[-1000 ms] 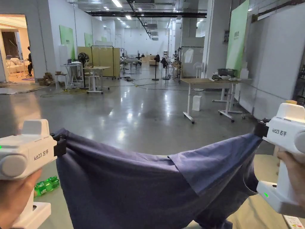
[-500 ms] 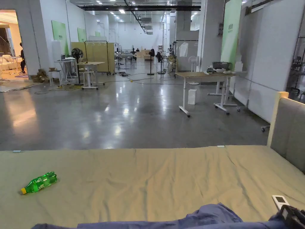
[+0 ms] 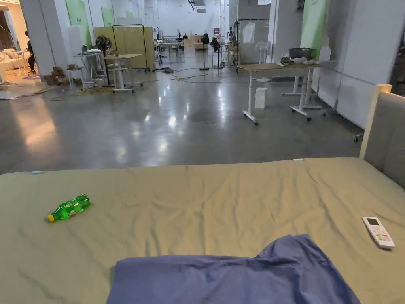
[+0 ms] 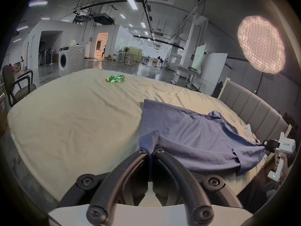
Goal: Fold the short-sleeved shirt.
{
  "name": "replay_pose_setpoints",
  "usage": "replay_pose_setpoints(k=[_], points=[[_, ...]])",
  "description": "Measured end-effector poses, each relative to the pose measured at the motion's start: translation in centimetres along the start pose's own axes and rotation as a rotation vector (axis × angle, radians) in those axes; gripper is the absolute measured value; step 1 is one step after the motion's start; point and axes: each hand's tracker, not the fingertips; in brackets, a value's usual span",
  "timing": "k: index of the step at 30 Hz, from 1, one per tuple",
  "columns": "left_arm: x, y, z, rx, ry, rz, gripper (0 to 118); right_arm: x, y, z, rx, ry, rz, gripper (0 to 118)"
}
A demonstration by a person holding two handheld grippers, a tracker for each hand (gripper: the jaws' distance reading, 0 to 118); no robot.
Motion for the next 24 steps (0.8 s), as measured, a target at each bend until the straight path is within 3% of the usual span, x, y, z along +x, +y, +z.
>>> replay_pose_setpoints(k=[11,14,15,16,18,19,20,22,24], points=[[-0.7,-3.0,-1.5,-0.156,0.025,-0.017,4,3.0,-4.8,-4.0,-0.234,-0.080,0.001,3],[-0.9,-2.5,-2.3,-0.214,0.032,0.008,4,2.7,-3.9,-3.7,-0.247,-0.072,-0.045,3],[-1.3,-2.8,-2.7,-0.232,0.038,0.014,7,2.7,-3.7,-3.8,-0.256,-0.071,-0.053,8],[-1.6,-2.9,-2.9,-0.239,0.040,0.017,21,3.8,-3.5,-4.4,-0.258,-0.074,-0.058,28],[-2.3,-3.0,-2.1,-0.175,0.034,0.071,61,4.1,-3.6,-4.1,-0.254,-0.100,-0.061,77],[-3.0,-2.9,-1.5,-0.152,0.001,0.117,82,4.3,-3.7,-3.5,-0.245,-0.099,-0.065,87],[-3.4,-2.5,-0.8,-0.120,-0.015,0.144,88,4.4,-3.8,-2.6,-0.205,-0.090,-0.055,86],[-3.4,-1.5,1.1,-0.055,-0.003,0.157,88,3.7,-3.3,-0.4,-0.140,-0.033,-0.006,86],[-1.8,0.2,3.6,0.000,0.011,0.078,88,2.1,-2.2,2.4,-0.087,0.029,0.028,89]])
